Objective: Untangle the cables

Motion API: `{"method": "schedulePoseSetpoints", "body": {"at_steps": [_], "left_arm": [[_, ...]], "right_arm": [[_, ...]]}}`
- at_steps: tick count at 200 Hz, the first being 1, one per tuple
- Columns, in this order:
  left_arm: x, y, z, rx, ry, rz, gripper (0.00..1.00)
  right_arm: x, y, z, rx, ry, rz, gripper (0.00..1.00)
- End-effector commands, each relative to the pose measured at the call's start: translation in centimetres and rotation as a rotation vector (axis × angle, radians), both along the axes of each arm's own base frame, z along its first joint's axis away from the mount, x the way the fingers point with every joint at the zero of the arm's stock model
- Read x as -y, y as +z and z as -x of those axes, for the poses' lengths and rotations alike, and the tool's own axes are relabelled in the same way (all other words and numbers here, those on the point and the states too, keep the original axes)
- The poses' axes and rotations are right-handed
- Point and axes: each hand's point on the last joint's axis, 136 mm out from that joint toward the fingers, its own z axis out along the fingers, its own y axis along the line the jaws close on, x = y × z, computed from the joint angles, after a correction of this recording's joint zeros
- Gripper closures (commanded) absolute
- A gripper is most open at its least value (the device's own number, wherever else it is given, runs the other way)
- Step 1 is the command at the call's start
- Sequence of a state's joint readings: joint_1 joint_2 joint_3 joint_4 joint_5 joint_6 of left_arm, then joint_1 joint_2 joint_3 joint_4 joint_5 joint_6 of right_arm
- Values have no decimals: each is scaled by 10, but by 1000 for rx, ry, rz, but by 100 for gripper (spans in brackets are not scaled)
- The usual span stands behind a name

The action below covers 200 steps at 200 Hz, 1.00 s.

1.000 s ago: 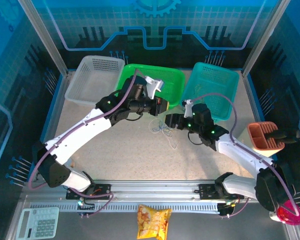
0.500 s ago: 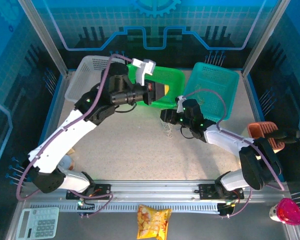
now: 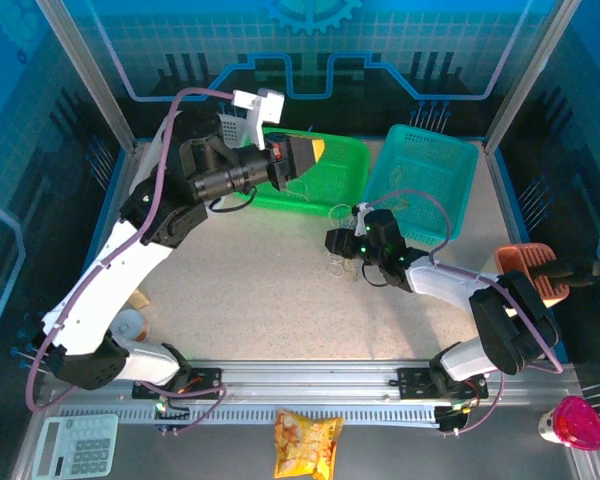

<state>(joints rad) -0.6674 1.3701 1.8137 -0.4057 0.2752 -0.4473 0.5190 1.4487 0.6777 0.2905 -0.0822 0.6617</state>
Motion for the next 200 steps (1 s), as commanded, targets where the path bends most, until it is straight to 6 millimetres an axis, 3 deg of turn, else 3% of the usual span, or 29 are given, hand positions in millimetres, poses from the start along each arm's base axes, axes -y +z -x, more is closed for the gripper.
{"method": "schedulePoseSetpoints", "body": {"at_steps": [1, 20, 35, 51, 63, 94, 114, 165, 200], "left_arm": [[-25, 41, 8, 80, 54, 89, 100], [-36, 53, 8, 105, 81, 98, 100], [-42, 57, 8, 117, 96, 101, 100], [-46, 57, 6, 117, 108, 100, 100], [-47, 54, 4, 108, 115, 96, 100], [-51, 45, -2, 90, 134, 93, 100], [-60, 48, -4, 96, 162, 101, 100], [-91, 82, 3, 173, 228, 136, 100], [-112, 99, 9, 223, 283, 146, 100]], "right_arm": [[0, -16, 8, -18, 0, 16, 45], [2, -28, 14, -38, -2, 22, 41], [2, -33, 18, -44, 4, 17, 45], [0, -35, 22, -40, 18, 3, 63], [-3, -32, 23, -27, 36, -11, 100], [-3, -27, 22, -13, 37, -3, 100], [5, -36, 21, -38, 3, 40, 100], [26, -74, 26, -120, -69, 89, 100], [36, -87, 30, -148, -105, 102, 100]]}}
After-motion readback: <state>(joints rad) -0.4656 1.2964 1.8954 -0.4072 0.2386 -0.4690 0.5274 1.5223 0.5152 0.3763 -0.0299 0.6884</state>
